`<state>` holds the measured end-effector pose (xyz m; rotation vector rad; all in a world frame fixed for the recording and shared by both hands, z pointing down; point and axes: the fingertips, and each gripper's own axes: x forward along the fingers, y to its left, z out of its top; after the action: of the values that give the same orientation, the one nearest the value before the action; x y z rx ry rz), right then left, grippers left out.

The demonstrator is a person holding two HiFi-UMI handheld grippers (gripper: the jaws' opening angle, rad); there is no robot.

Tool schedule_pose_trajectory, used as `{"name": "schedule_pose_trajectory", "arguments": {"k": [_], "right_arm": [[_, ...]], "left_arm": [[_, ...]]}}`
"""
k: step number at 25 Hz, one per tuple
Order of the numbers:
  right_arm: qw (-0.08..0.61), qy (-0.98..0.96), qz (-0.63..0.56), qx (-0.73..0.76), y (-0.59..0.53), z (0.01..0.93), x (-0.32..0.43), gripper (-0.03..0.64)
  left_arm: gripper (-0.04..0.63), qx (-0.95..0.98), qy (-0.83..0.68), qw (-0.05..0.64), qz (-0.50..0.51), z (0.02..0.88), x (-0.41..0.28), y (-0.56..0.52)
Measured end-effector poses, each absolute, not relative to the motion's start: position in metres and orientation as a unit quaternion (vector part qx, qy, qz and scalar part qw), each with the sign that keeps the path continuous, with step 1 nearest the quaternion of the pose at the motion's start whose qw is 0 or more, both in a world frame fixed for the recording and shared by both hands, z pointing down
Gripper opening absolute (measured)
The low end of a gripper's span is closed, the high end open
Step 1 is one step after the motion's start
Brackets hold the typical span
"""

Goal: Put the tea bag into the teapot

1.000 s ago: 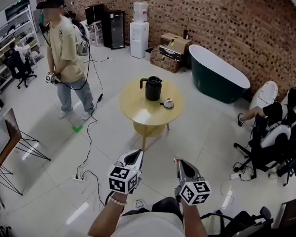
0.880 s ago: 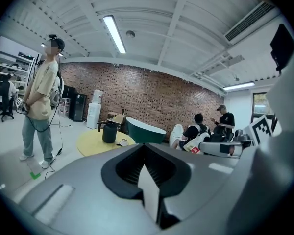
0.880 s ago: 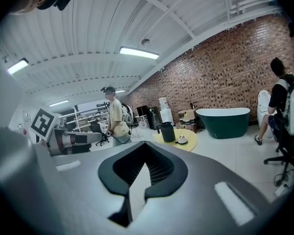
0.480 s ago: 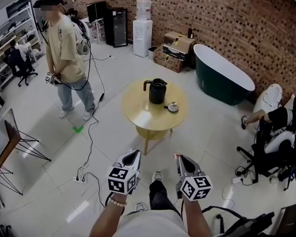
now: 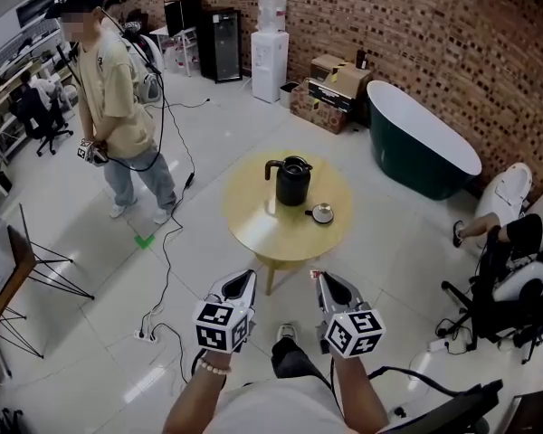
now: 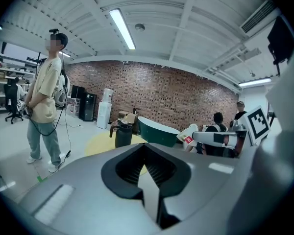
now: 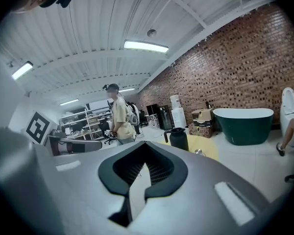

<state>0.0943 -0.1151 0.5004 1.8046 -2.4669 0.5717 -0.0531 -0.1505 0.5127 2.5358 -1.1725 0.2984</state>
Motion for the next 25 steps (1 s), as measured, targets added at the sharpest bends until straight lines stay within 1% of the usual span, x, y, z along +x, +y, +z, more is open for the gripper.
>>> {"name": "schedule_pose_trajectory", "arguments": {"k": [16, 25], "right_arm": [[0.025, -0.807, 0.186, 0.56, -0.253, 0.495, 0.172, 0.001], [0.045, -0.815, 0.19, 0.545, -0.299, 0.503, 0.171, 0.002]], "left_arm": [[0.012, 0.876, -0.443, 0.159, 0.107, 0.5, 0.012, -0.285], [0.012, 0.87, -0.448, 0.173, 0.114, 0.51, 0.015, -0.322]]}}
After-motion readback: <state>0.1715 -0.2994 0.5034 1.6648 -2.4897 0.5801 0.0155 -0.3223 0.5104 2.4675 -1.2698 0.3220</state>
